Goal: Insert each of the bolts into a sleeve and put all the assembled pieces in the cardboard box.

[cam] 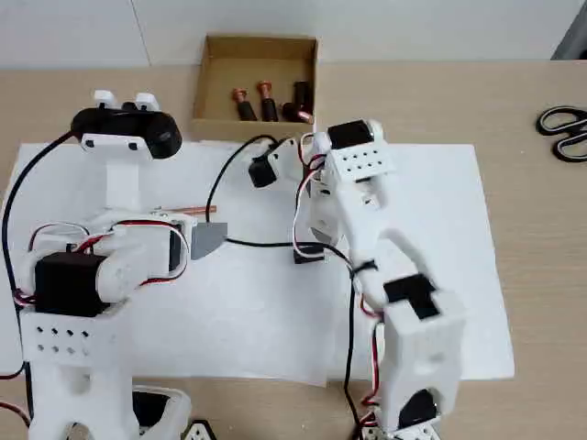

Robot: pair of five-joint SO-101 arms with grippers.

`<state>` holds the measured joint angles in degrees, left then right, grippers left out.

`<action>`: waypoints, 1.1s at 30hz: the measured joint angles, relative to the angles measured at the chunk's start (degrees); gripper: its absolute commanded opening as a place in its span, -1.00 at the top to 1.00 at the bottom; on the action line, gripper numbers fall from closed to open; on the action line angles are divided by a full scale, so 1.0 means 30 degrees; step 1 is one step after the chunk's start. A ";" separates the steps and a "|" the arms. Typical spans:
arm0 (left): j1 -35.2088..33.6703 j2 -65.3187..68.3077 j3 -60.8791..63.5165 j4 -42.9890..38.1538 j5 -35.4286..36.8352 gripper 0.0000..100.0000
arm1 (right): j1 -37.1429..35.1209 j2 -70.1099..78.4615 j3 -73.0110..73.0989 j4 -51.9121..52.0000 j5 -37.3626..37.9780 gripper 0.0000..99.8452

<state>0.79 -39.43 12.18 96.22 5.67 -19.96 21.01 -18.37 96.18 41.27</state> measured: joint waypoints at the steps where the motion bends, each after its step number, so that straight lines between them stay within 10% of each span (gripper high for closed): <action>1: -0.0264 0.0000 0.0000 0.0000 0.0000 0.37 | -0.0059 -0.0938 0.0440 0.0000 0.0205 0.40; 19: -0.7853 -0.0088 -0.0645 0.1084 -0.1231 0.37 | -0.2549 -0.6007 0.8762 -0.3751 0.1641 0.40; 33: -0.1729 -0.2608 -0.0645 0.0996 -0.0205 0.37 | -0.2462 -0.6418 0.9905 -0.5333 0.1553 0.40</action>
<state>-4.40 -47.25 10.24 99.21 5.05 -27.34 1.76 11.34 80.18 45.93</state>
